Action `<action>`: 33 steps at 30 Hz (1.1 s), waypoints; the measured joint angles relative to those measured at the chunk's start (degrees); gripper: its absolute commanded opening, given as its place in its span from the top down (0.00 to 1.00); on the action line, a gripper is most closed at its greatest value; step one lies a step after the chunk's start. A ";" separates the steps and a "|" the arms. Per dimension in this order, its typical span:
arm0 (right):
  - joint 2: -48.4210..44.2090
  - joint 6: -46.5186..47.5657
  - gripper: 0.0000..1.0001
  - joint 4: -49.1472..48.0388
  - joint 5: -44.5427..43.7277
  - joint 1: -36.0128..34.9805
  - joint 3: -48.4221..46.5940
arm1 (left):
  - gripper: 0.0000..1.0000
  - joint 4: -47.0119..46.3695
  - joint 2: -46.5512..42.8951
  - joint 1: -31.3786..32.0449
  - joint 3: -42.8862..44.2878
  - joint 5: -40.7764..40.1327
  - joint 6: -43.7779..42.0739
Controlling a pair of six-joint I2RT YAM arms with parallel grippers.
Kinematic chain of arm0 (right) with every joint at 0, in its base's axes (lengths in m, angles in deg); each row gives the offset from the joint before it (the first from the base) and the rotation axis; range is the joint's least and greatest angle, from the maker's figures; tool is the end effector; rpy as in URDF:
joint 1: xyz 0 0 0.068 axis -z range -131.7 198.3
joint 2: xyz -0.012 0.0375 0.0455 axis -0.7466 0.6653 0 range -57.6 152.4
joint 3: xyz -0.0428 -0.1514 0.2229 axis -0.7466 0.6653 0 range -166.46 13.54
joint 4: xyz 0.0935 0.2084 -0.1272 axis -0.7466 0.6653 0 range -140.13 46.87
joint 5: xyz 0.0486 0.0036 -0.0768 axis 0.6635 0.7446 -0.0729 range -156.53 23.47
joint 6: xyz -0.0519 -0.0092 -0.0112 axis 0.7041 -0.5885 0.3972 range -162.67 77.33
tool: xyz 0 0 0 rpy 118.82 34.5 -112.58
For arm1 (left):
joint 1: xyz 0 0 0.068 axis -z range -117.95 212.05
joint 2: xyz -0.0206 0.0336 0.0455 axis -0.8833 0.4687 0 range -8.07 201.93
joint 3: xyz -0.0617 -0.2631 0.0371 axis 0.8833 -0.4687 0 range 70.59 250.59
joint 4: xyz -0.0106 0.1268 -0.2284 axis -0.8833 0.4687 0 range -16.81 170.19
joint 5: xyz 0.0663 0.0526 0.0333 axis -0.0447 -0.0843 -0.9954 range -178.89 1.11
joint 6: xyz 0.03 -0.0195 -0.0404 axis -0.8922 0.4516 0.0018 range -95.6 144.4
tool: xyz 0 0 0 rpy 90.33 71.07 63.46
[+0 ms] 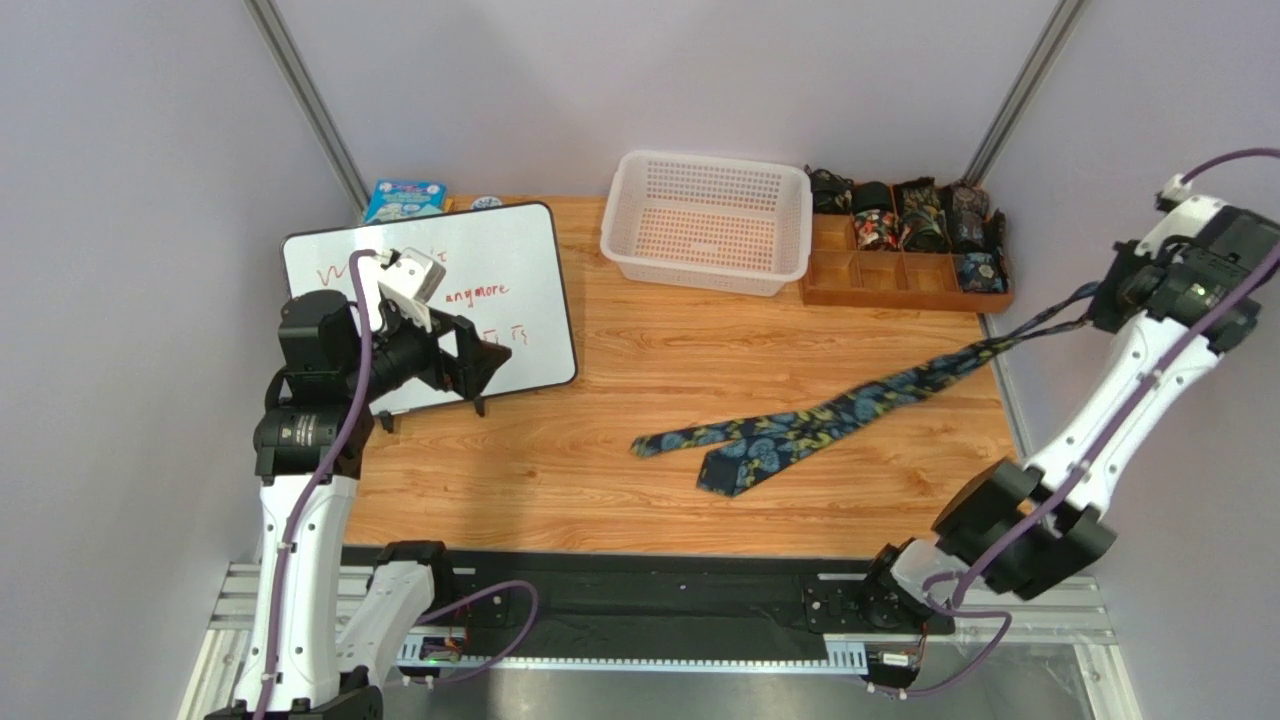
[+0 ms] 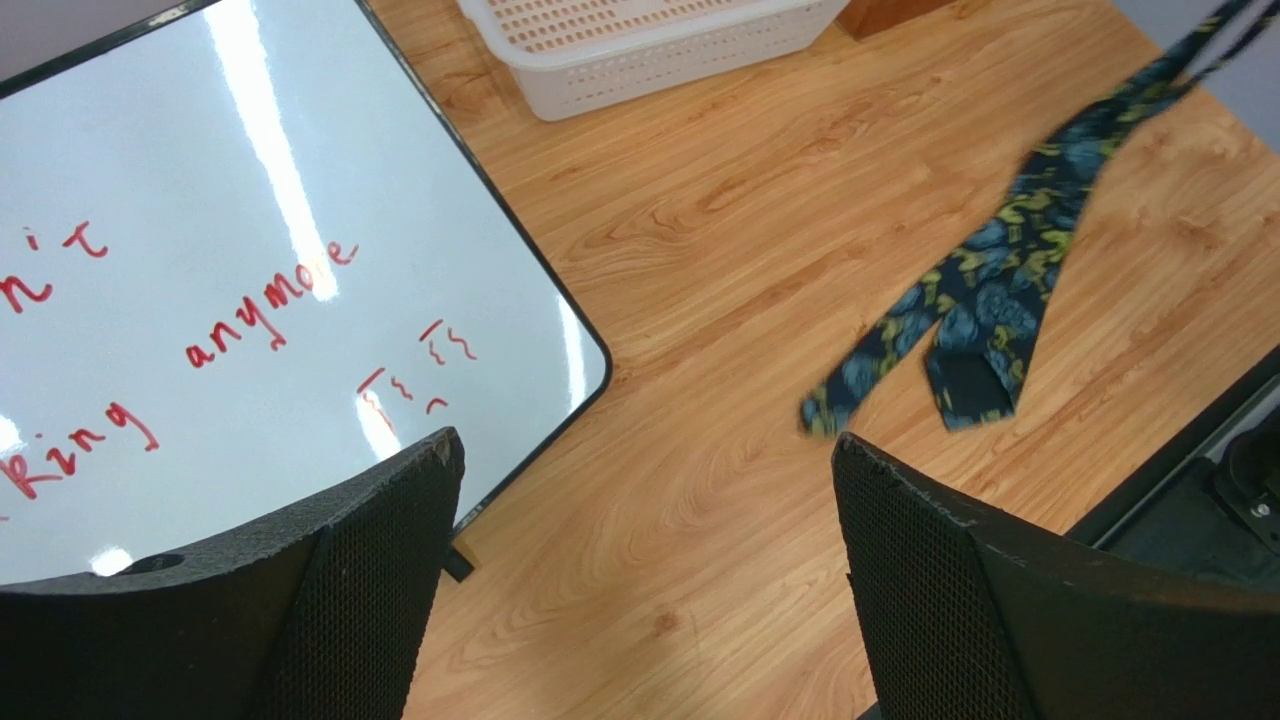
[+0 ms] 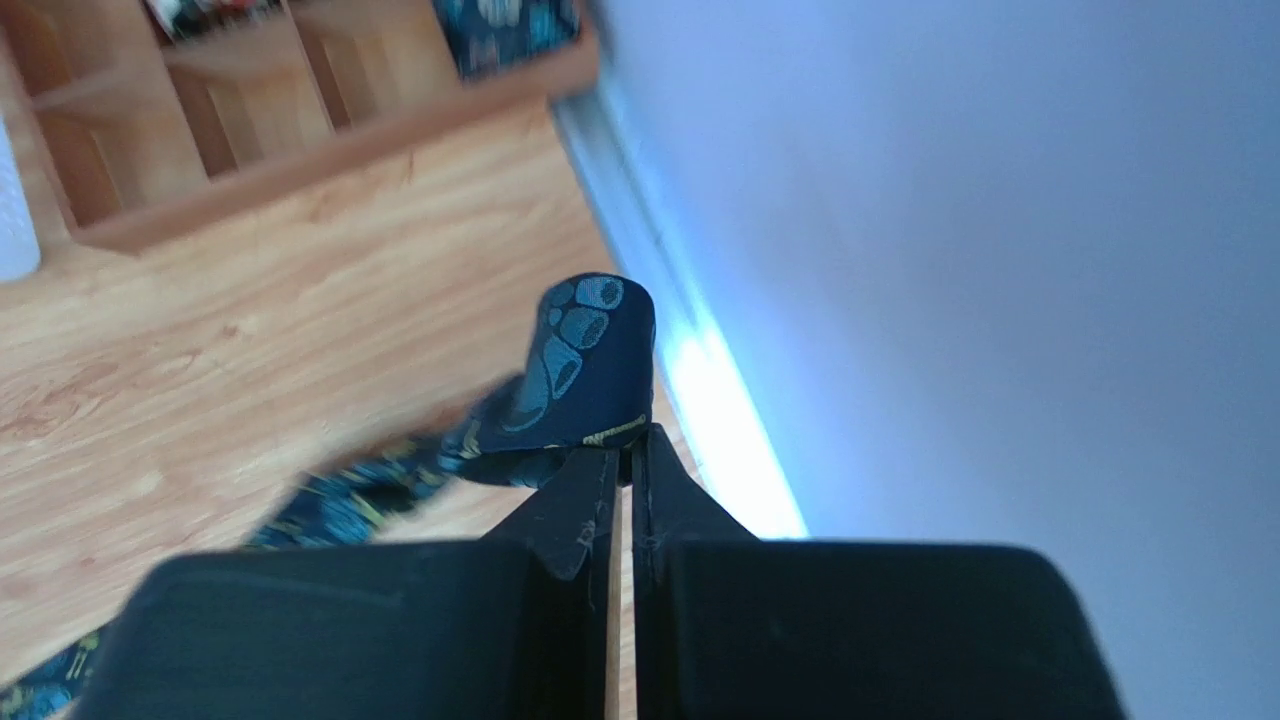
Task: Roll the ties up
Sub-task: Flatten out the tie at the center of the board.
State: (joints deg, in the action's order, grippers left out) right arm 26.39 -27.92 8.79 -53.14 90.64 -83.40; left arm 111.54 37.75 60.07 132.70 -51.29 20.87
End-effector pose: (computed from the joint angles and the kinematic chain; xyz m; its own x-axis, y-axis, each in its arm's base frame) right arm 0.2223 -0.1913 0.4114 -0.6504 0.2576 -0.7146 0.3834 0.9234 -0.0160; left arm 0.1499 -0.0166 0.3908 -0.3416 0.0371 -0.9391 0.5600 0.8105 -0.1717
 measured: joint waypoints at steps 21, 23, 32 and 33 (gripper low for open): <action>-0.55 2.58 0.65 -13.84 2.32 -67.12 4.92 | 0.03 0.39 -7.98 -0.11 -2.78 -6.67 2.36; 4.33 3.37 0.51 -12.11 -0.33 -75.63 4.42 | 0.01 0.74 -7.93 -0.22 -2.86 -7.63 3.13; 5.25 8.68 0.47 -4.15 -3.45 -64.00 6.91 | 0.01 3.50 -2.60 0.17 -2.84 -2.08 -4.85; 4.63 9.38 0.48 -3.65 -3.76 -60.06 8.48 | 0.01 3.89 -1.03 1.18 -2.80 -1.70 -7.17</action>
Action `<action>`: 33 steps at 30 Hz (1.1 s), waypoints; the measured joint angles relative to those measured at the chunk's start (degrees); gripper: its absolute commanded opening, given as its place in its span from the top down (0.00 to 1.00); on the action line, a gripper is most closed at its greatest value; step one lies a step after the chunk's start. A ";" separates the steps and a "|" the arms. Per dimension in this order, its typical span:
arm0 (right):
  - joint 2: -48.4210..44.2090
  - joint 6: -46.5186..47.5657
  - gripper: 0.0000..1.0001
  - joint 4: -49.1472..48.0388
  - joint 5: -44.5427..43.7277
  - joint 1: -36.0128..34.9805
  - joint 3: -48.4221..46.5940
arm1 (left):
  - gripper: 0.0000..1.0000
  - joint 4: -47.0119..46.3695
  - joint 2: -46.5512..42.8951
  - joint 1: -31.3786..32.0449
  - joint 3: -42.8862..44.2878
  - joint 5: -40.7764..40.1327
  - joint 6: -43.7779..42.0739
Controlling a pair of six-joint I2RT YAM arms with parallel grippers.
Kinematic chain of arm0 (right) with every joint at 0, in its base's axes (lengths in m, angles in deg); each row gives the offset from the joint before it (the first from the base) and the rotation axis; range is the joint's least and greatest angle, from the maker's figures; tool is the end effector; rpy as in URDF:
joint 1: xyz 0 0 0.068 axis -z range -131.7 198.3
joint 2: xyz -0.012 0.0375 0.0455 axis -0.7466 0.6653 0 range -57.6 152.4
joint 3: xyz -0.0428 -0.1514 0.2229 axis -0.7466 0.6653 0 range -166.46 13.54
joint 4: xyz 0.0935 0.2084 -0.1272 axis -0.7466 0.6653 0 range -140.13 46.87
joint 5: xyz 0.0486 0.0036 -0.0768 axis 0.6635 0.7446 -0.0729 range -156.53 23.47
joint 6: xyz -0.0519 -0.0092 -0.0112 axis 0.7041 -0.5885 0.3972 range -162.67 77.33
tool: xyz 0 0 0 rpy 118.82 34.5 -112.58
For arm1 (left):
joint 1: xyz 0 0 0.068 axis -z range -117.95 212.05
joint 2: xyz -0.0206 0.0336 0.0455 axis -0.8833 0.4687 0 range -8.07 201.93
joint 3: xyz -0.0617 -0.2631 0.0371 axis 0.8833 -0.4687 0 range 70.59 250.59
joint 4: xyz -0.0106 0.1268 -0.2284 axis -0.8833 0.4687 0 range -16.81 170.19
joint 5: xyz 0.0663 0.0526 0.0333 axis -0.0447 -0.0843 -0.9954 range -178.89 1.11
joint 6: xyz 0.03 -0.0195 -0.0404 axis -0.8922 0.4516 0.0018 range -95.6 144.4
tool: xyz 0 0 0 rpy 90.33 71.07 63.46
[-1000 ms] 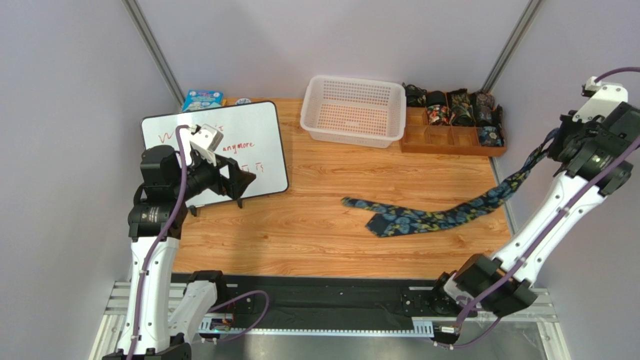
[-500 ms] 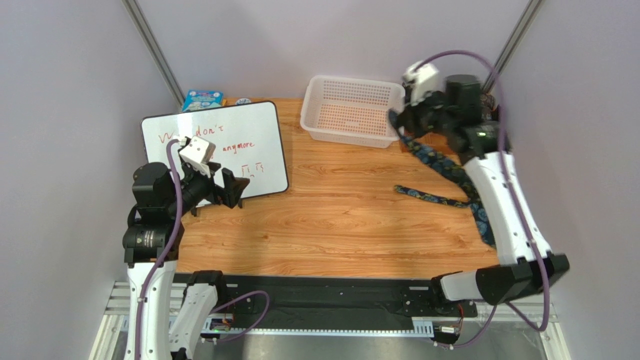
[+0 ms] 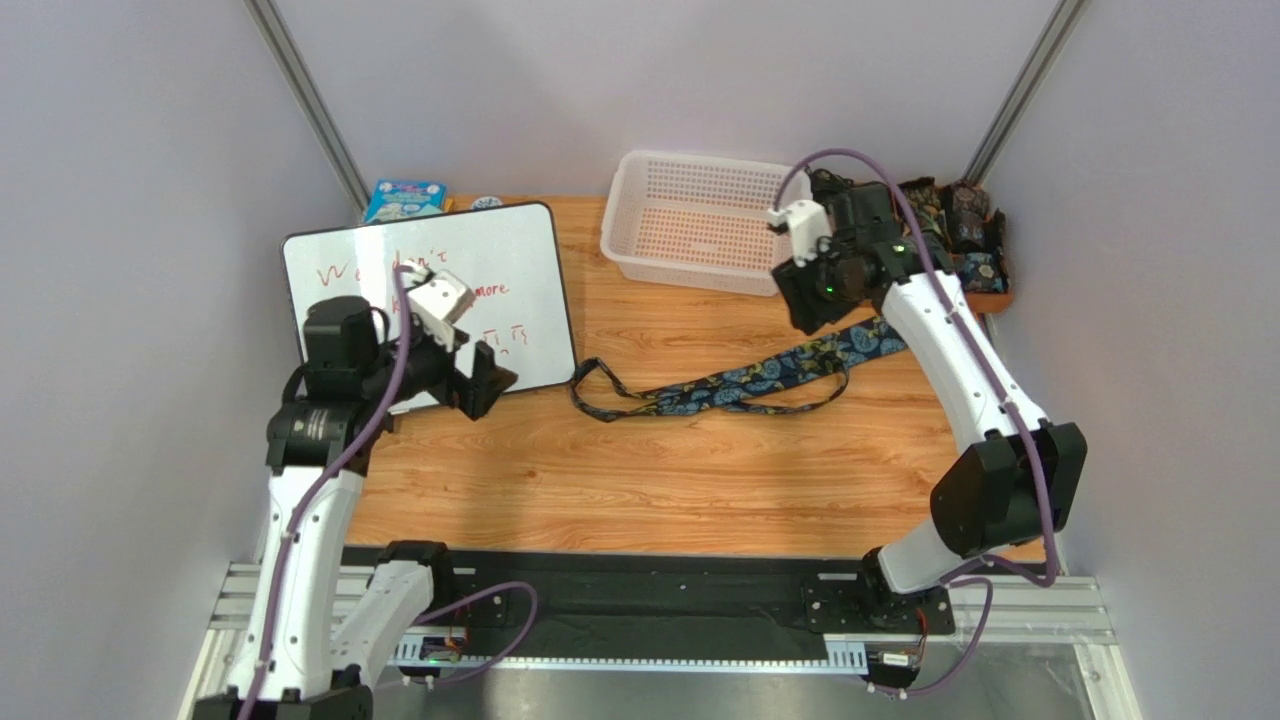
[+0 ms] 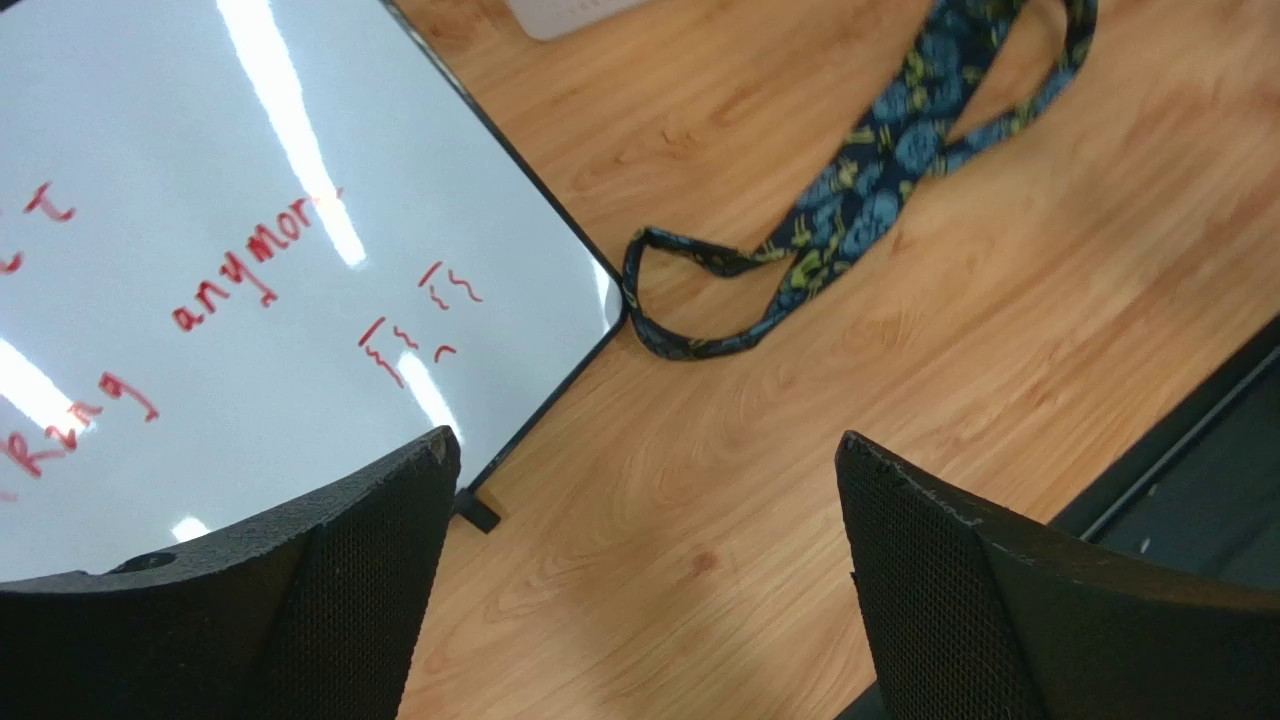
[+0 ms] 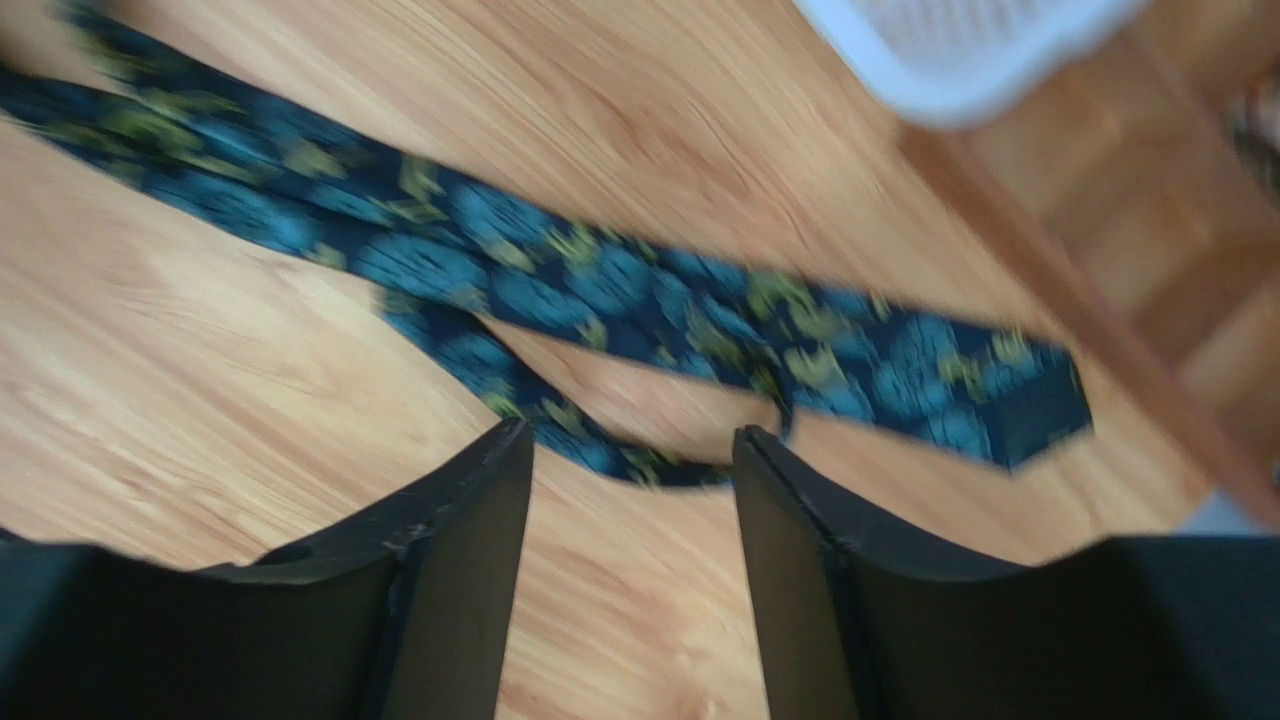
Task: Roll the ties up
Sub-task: Flatten out the tie at the center of the board.
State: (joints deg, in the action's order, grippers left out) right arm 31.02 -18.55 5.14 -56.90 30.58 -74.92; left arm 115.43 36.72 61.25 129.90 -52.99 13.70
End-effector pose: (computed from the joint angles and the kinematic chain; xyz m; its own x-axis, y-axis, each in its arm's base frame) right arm 0.3037 0.1033 0.3470 -0.5563 -0.6007 -0.5742 -0.6768 0.7284 -0.1063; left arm 0.1462 -0.0188 0.3712 -0.3628 0.1454 -0.9205 0.5854 0.8041 -0.1037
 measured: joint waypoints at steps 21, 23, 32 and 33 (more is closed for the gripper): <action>21.07 -13.81 0.55 3.23 0.46 17.14 8.81 | 0.10 -10.51 40.52 33.18 5.86 -13.64 -24.68; 23.17 -14.49 0.54 2.82 -2.21 17.14 8.81 | 0.10 -12.04 42.21 34.34 6.25 -14.23 -24.96; 24.20 -16.81 0.54 2.62 -10.69 19.50 8.41 | 0.16 -16.39 48.04 40.72 6.40 -16.09 -26.45; 23.78 -16.81 0.53 2.75 -11.23 19.52 8.41 | 0.18 -16.65 48.63 41.07 6.38 -16.17 -26.60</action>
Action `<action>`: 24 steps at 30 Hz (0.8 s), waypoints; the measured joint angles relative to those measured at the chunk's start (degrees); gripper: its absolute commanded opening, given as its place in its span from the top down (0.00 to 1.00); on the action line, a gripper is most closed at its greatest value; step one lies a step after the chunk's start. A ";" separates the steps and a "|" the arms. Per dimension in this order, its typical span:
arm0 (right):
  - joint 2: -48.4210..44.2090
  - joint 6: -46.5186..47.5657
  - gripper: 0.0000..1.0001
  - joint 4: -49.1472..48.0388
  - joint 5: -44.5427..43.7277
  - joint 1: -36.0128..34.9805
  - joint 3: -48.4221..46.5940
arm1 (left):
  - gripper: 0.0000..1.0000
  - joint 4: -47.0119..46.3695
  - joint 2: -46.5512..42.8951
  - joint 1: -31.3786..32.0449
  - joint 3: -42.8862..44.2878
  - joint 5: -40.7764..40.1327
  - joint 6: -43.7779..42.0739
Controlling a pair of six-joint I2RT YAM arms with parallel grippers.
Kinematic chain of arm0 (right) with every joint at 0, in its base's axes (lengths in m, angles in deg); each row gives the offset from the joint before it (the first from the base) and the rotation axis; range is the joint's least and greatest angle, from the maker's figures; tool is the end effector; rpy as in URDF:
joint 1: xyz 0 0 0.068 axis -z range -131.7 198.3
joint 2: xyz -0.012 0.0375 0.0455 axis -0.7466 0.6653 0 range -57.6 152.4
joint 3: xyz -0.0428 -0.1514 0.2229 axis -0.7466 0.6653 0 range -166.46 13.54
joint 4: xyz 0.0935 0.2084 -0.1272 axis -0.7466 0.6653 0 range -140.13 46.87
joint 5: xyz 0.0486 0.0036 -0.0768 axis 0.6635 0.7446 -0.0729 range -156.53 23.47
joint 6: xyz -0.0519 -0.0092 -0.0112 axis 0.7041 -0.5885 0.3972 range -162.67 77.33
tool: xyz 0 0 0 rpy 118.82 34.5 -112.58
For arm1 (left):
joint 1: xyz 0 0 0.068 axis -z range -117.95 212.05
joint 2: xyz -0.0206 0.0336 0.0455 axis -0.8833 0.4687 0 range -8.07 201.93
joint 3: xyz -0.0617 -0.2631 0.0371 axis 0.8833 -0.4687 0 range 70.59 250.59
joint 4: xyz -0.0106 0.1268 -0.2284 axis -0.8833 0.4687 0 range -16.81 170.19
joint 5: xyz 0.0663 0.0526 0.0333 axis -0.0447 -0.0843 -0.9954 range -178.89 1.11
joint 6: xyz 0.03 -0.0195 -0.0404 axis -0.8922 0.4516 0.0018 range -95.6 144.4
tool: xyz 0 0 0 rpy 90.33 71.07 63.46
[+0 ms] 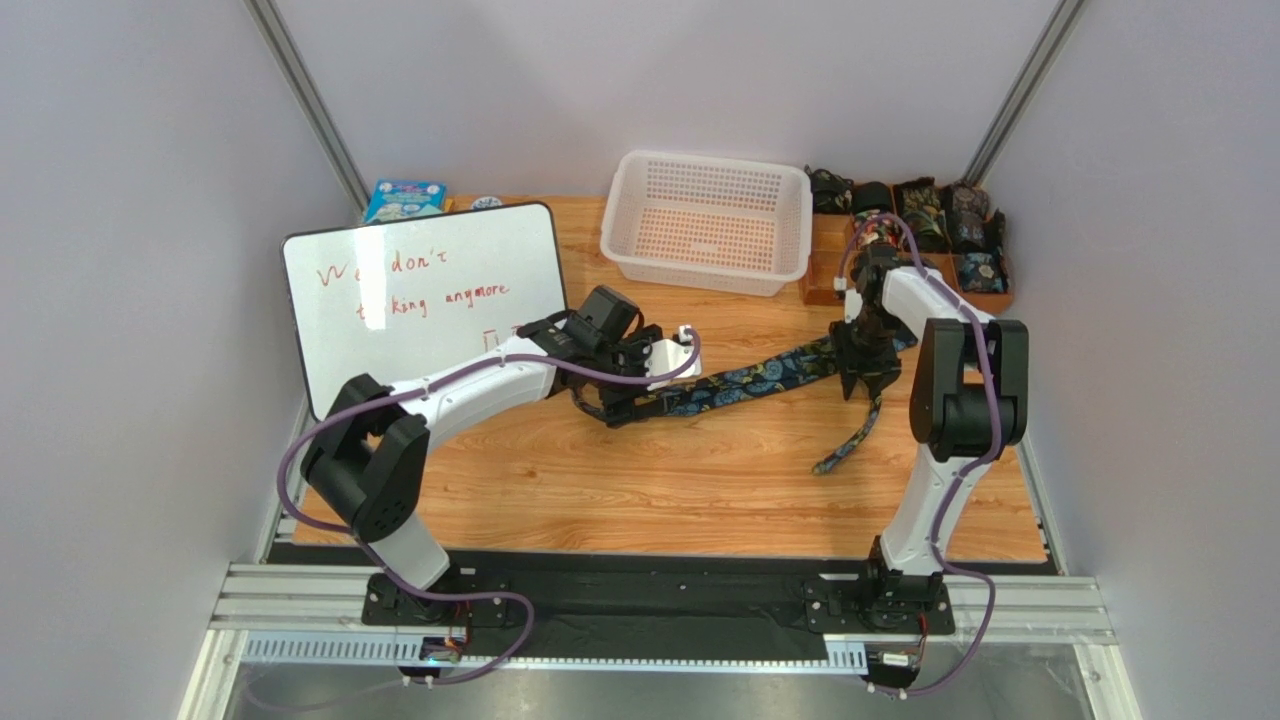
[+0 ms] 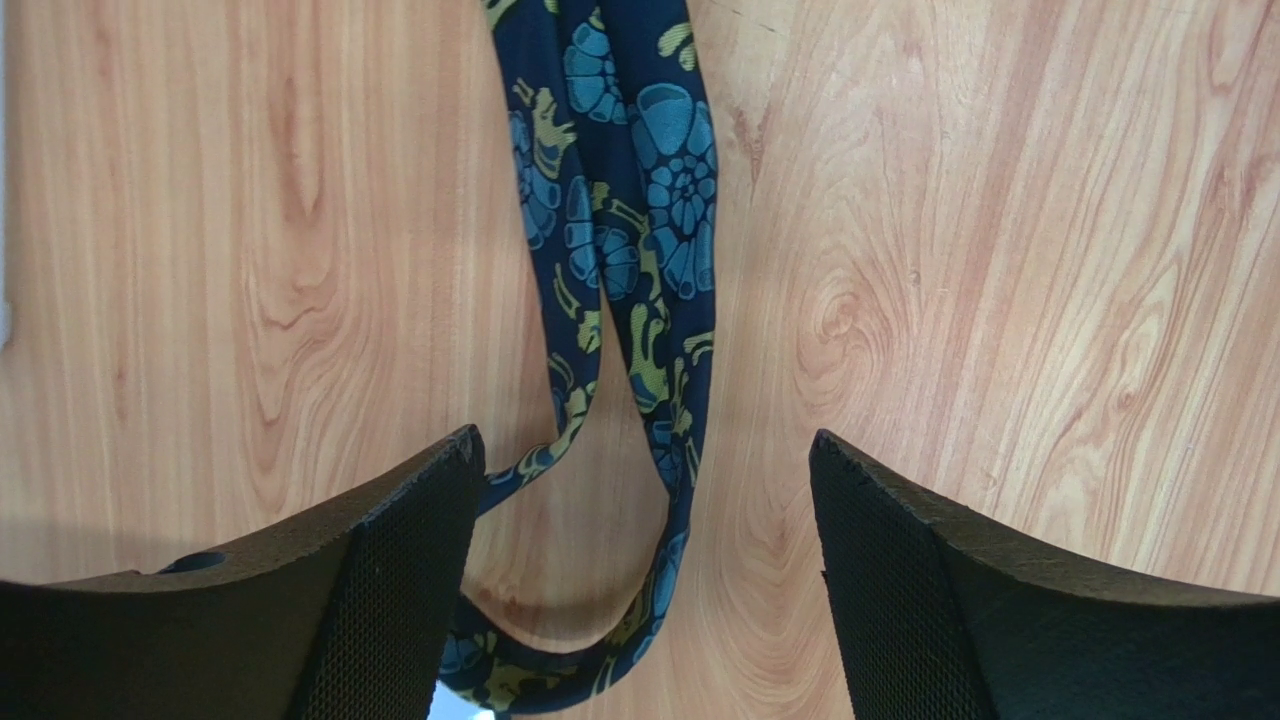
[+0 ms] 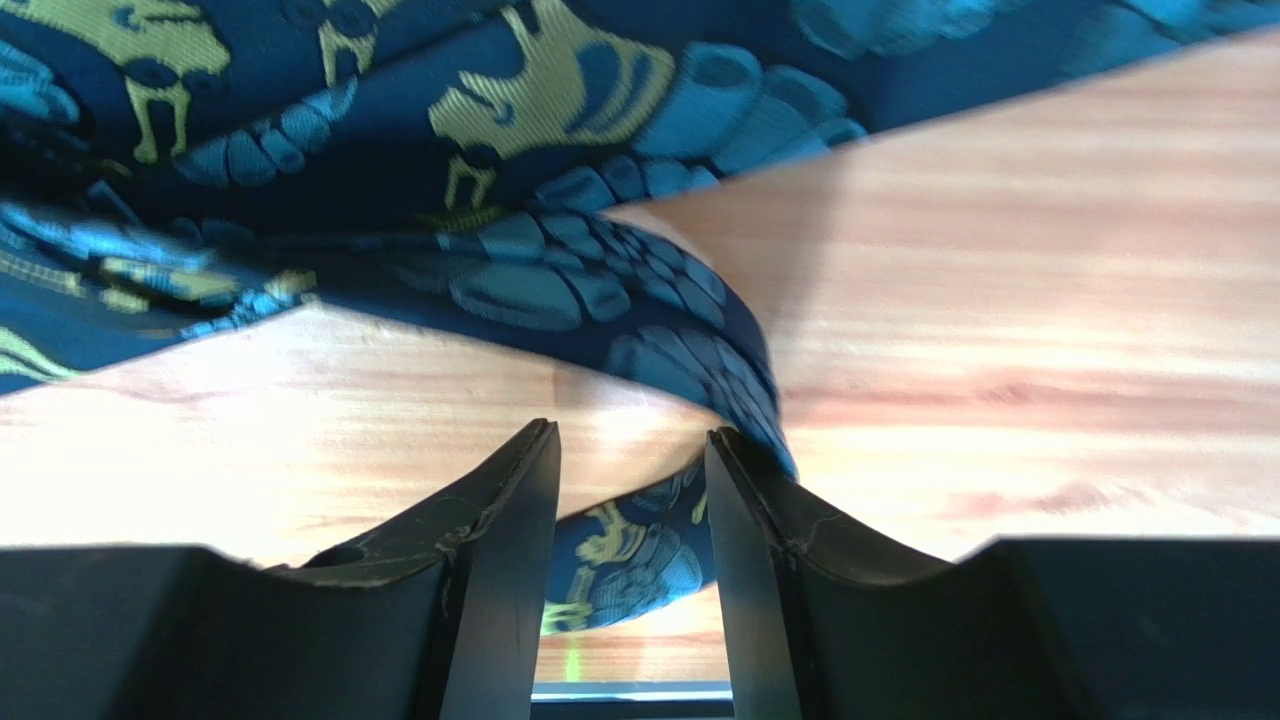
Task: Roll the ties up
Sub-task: Flatten out the tie at the center of the board.
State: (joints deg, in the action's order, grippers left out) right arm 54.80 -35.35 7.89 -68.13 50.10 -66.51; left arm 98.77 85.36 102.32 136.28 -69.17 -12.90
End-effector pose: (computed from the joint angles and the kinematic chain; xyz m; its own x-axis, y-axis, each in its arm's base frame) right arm 0.3588 -0.0122 0.1677 -0.9953 -0.0961 0.0099 -0.0963 0.9950 -0.0270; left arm 0.2554 -0.2321 0.2298 -0.0248 0.7687 -0.6391 0.9772 0.1534 0.1466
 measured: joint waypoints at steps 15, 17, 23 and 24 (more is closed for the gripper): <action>1.81 5.51 0.86 -0.83 -5.09 2.78 -3.08 | 0.66 0.02 4.09 2.95 -3.17 -1.62 -4.13; 3.41 6.25 1.00 -0.44 -5.16 2.82 -3.63 | 0.71 0.39 4.09 3.15 -3.43 -1.99 -5.03; 3.96 14.08 0.97 1.57 -5.09 2.82 -9.38 | 0.83 1.57 3.41 3.65 -6.21 -3.41 -8.20; 3.96 16.22 0.95 1.95 -4.96 2.71 -11.63 | 0.83 1.88 3.30 3.74 -6.80 -3.72 -8.90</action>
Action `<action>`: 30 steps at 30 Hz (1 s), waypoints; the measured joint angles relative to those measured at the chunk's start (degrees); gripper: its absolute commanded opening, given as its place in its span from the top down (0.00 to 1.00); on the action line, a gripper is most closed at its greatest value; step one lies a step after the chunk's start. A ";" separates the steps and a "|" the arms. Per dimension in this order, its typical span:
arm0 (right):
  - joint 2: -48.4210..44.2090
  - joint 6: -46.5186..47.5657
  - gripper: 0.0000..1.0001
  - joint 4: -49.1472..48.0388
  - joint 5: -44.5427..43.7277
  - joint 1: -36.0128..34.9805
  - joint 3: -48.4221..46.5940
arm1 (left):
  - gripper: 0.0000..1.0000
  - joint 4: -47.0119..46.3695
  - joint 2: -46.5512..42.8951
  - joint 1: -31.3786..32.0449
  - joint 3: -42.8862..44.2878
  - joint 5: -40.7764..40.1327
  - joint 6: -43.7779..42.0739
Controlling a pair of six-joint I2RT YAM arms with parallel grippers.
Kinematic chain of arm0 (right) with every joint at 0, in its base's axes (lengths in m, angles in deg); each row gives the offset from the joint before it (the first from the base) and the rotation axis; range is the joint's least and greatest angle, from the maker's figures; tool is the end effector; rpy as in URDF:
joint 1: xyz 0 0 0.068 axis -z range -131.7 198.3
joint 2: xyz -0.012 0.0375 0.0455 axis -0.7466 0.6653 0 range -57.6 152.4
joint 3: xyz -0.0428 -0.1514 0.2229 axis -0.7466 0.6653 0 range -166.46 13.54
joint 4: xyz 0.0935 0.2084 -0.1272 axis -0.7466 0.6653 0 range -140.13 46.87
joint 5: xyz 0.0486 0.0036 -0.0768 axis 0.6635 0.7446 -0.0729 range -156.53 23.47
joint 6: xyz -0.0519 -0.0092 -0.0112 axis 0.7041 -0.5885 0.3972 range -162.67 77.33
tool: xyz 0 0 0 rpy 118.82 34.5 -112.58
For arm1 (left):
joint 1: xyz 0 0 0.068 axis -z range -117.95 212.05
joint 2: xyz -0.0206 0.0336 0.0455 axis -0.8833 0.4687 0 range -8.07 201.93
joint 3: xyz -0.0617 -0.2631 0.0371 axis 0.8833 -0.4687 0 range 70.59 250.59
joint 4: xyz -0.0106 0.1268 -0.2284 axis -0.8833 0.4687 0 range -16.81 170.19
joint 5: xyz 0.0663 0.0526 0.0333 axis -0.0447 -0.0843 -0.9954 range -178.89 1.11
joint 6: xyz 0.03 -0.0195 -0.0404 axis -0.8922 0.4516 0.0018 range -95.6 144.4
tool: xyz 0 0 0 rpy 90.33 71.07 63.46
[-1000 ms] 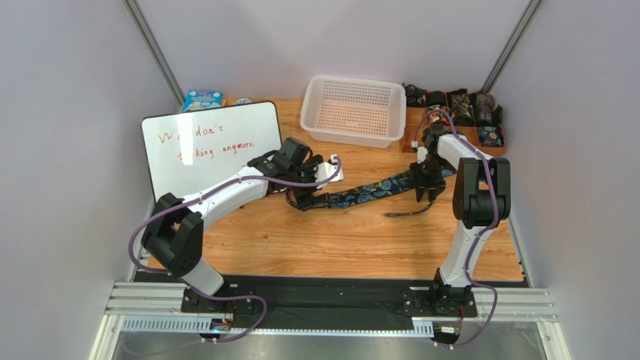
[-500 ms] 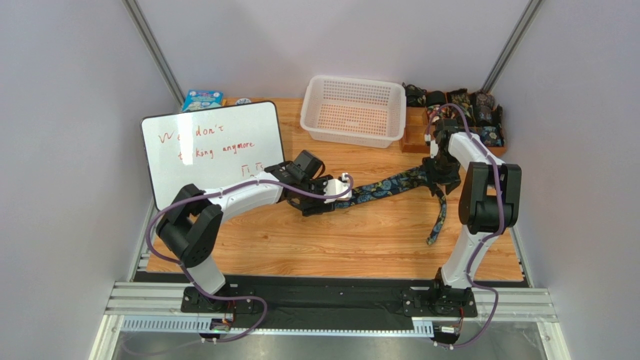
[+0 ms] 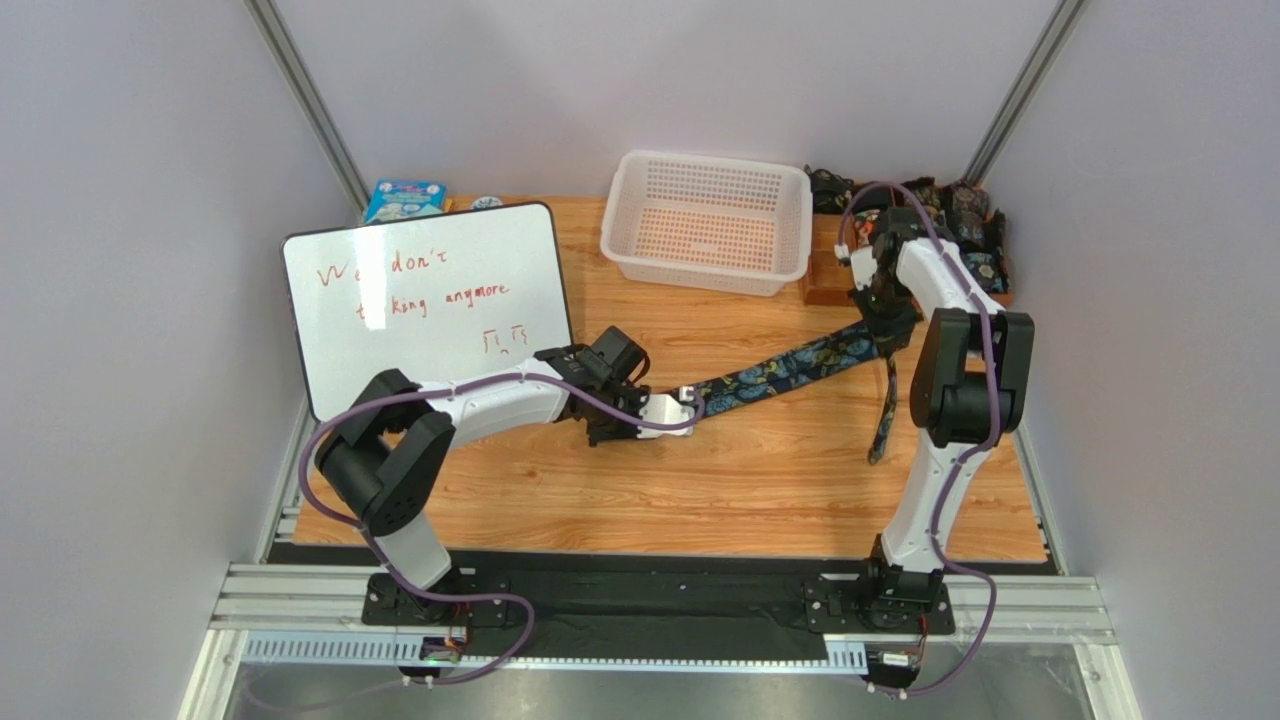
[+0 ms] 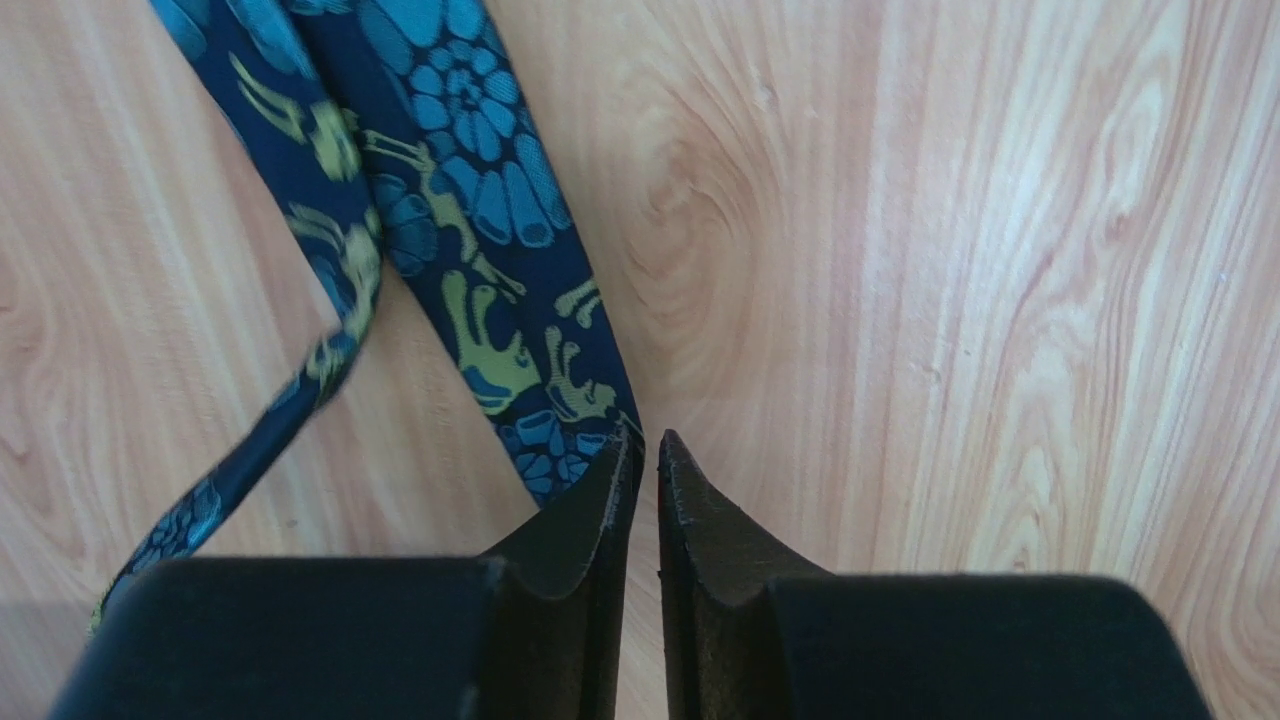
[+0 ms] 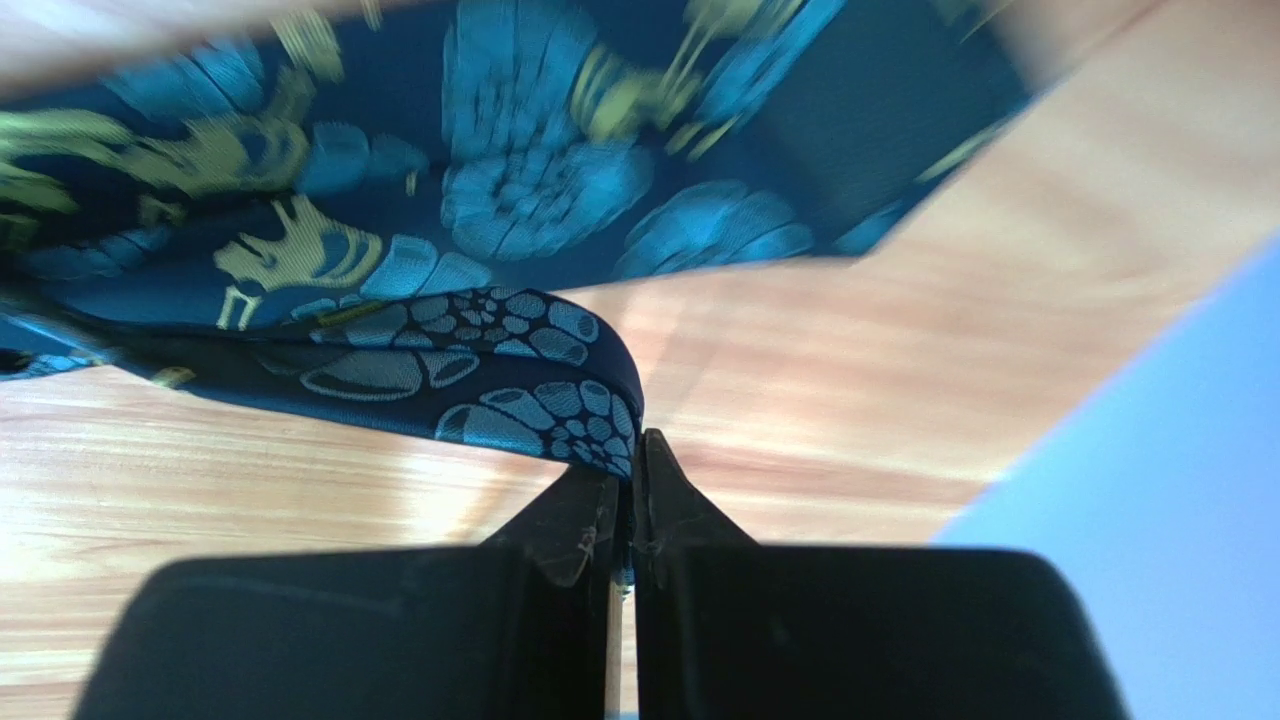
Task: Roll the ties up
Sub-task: Flatten out the tie at the center of the board.
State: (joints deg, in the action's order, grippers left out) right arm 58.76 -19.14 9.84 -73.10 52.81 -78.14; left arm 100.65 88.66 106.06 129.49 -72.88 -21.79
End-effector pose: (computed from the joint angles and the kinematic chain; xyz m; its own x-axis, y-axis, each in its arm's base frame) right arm 0.3936 -0.0351 0.1935 -0.9455 -0.3232 -0.0401 -0.3148 0.9385 -0.1418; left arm 0.2281 -0.2340 0.1744 0.0895 0.8780 -0.4701 0.9912 -0.0325 0.1281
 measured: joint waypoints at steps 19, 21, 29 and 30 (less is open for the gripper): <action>12.72 21.11 0.75 1.62 10.56 -2.71 -15.43 | 0.71 1.22 -6.71 0.70 -3.02 -3.37 -1.53; 11.23 21.79 0.75 0.55 10.10 -2.43 -11.39 | 0.68 1.22 -8.07 0.68 -3.02 -3.85 -0.22; 0.17 23.37 0.72 2.14 8.85 -1.92 7.72 | 0.62 1.49 -16.90 0.11 -3.28 -4.02 4.66; -0.48 23.21 0.71 2.71 9.05 -1.81 8.74 | 0.62 1.51 -17.55 0.11 -3.45 -3.91 5.05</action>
State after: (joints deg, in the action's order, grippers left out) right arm 58.28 4.08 12.55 -64.05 51.00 -69.39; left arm 102.16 71.11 106.17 126.03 -76.79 -16.75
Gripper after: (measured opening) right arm 0.271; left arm 0.372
